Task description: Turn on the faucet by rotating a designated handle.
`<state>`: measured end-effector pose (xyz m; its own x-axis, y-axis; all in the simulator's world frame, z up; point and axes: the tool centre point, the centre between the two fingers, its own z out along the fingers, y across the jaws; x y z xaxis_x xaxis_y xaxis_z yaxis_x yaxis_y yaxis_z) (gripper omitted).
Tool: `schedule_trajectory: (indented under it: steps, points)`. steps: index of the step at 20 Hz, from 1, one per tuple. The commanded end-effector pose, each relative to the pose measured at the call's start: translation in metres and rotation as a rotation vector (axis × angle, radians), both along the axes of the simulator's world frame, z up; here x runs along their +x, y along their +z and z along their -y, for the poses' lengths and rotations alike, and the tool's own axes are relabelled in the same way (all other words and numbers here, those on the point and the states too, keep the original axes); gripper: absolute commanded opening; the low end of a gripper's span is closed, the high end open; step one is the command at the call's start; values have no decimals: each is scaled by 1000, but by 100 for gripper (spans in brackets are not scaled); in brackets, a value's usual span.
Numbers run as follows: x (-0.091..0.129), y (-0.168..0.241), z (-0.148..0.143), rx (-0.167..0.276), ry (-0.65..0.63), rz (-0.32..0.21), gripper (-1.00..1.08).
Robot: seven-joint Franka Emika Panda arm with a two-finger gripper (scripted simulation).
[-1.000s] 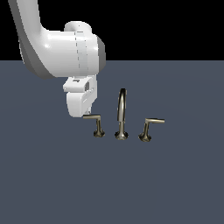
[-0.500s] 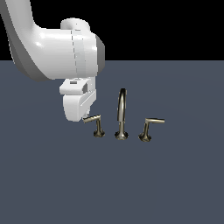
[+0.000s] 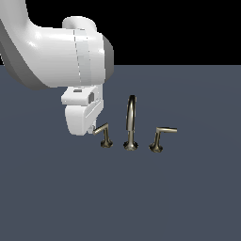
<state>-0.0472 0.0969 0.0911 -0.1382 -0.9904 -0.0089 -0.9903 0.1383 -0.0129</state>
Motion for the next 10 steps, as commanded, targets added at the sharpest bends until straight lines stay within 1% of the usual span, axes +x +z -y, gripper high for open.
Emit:
schedule_trajectory:
  steps: [1,9,10]
  points:
    - [-9,0,10,-4,-5,-7,-100]
    - [-31,0,31,-7,-3,-14,-100]
    - [-31,0,31,-7,-3,-14,-100]
